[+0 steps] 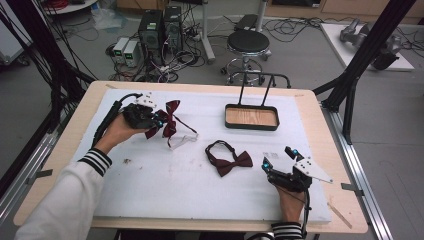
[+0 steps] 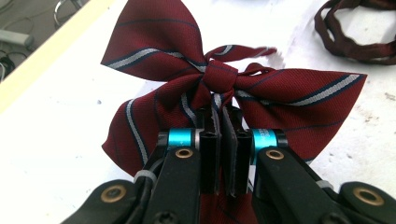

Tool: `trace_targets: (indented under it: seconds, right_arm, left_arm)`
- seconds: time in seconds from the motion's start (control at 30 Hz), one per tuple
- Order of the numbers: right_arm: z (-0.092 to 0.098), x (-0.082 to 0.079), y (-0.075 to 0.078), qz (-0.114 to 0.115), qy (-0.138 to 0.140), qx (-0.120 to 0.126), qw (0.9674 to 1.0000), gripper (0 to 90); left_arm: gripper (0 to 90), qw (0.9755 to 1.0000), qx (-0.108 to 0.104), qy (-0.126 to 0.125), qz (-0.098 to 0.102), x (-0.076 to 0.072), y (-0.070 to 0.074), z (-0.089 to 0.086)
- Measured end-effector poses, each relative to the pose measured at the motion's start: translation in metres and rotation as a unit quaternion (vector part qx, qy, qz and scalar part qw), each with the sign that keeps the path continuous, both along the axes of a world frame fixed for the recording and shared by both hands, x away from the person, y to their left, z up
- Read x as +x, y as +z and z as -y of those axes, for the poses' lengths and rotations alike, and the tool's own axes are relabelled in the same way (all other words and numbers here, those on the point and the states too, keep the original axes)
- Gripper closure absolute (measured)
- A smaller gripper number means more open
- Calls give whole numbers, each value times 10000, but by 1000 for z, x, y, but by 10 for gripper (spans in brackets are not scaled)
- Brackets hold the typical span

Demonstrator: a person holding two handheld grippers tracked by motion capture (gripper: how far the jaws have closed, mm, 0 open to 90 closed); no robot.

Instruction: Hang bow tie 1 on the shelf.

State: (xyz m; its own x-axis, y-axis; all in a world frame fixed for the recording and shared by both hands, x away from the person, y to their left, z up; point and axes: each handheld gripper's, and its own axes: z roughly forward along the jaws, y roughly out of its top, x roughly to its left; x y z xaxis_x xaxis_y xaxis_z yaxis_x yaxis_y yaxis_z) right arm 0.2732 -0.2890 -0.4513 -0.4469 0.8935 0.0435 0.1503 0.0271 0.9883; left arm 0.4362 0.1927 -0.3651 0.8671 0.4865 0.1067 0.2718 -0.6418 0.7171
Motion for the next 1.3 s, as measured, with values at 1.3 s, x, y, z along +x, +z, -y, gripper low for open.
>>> trace_targets:
  seconds: [1.3]
  right_arm:
    - [-18,4,53,-38,510,78,9987,97]
  left_arm:
    - [856,9927,-842,-274,821,-52,37,26]
